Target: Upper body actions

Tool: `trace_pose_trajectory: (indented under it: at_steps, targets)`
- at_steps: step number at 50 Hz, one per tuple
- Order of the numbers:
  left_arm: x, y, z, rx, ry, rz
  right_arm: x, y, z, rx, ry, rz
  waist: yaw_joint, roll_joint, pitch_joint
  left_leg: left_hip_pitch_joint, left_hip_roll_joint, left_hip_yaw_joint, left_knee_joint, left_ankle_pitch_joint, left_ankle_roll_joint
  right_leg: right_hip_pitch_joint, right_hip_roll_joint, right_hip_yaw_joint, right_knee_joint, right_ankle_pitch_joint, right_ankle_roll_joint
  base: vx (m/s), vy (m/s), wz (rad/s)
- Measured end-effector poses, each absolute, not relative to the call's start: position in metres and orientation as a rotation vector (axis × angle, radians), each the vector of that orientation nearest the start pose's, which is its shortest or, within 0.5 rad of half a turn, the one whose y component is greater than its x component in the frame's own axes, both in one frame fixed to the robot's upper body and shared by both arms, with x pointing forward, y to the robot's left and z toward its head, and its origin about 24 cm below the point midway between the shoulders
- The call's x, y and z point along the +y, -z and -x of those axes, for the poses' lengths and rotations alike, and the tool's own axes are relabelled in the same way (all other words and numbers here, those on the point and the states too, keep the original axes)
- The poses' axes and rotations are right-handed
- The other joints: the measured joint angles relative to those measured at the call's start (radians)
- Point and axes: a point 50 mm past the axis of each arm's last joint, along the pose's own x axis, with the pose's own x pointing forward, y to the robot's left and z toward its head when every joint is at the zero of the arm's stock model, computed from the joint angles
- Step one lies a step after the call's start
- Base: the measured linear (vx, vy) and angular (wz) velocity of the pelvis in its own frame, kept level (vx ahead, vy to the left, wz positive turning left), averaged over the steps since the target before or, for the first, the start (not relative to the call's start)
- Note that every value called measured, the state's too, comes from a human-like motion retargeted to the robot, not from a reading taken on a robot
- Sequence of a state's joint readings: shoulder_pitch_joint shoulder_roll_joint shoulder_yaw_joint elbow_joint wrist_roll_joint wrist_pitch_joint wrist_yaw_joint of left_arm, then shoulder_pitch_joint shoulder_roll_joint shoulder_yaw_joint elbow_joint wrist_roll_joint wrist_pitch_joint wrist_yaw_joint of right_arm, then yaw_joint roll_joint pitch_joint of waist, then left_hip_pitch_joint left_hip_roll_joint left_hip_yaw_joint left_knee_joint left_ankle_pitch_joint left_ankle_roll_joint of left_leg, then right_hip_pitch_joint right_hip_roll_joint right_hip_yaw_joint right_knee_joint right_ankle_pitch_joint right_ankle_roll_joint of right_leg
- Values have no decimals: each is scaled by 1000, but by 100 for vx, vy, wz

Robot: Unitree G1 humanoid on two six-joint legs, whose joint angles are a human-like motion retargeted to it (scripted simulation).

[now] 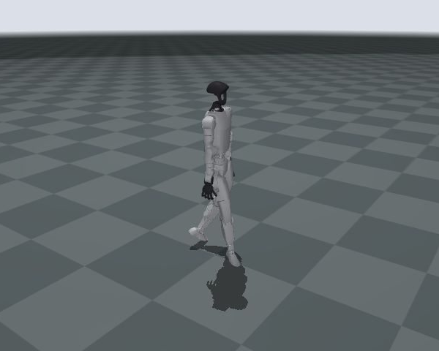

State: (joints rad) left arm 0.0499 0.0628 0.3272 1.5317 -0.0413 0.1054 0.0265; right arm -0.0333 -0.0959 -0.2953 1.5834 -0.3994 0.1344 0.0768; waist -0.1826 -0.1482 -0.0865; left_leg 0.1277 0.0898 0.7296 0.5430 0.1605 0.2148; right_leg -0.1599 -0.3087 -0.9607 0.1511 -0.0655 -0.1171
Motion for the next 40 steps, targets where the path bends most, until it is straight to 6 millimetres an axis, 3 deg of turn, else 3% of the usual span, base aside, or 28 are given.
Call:
trace_pose_trajectory:
  at_steps: [2,5,7,10,12,18,20,24,28,33,40]
  targets:
    - [181,181,5,1633,-369,221,-186,179,-11,1685,-95,121,35,-32,12,-96,-14,-138,155,6,-23,-16,-12,93,9,5,-3,27,-6,-206]
    - [180,181,-10,1600,-361,208,-187,179,-22,1652,-152,183,43,-36,30,-256,-126,-416,258,-12,-122,-28,-4,174,7,16,-6,16,6,-139]
    - [177,181,-20,1572,-354,214,-189,179,-32,1612,-188,240,39,-38,44,-314,-153,-456,242,-61,-96,-32,-3,220,4,27,-6,13,12,-114]
    - [175,181,-31,1538,-337,214,-191,178,-46,1555,-235,312,40,-30,59,-355,-158,-453,101,-157,-48,-41,12,289,-2,41,-4,12,16,-122]
    - [173,181,-36,1525,-326,206,-191,178,-51,1531,-257,337,59,-7,71,-371,-214,-561,-42,-190,-57,-40,54,336,-13,48,-7,14,19,-149]
    - [169,181,-37,1523,-302,194,-188,178,-53,1519,-274,336,151,82,138,-302,-335,-1076,-345,-153,-203,12,224,477,-15,40,-14,14,18,-167]
    - [166,182,-29,1541,-295,196,-188,178,-49,1530,-278,332,141,102,142,-269,-322,-1039,-404,-73,-138,34,240,499,4,24,2,27,22,-66]
    - [160,182,-8,1620,-331,282,-181,180,-38,1575,-340,368,-11,113,113,-210,-295,-1060,-427,-106,-135,46,240,486,48,-9,18,22,18,-12]
    - [164,181,-14,1621,-351,285,-177,180,-37,1559,-253,294,4,101,140,-155,-292,-1003,-446,-125,-120,82,242,519,32,2,30,4,16,-79]
    - [165,182,-7,1619,-362,268,-182,181,-17,1629,-252,302,37,104,80,-134,-300,-956,-468,-145,-92,71,240,544,31,3,43,19,8,-49]
    - [166,181,-21,1588,-359,258,-188,180,-22,1622,-242,311,7,118,81,-111,-311,-932,-488,-151,-71,75,236,567,35,-5,57,0,10,-20]
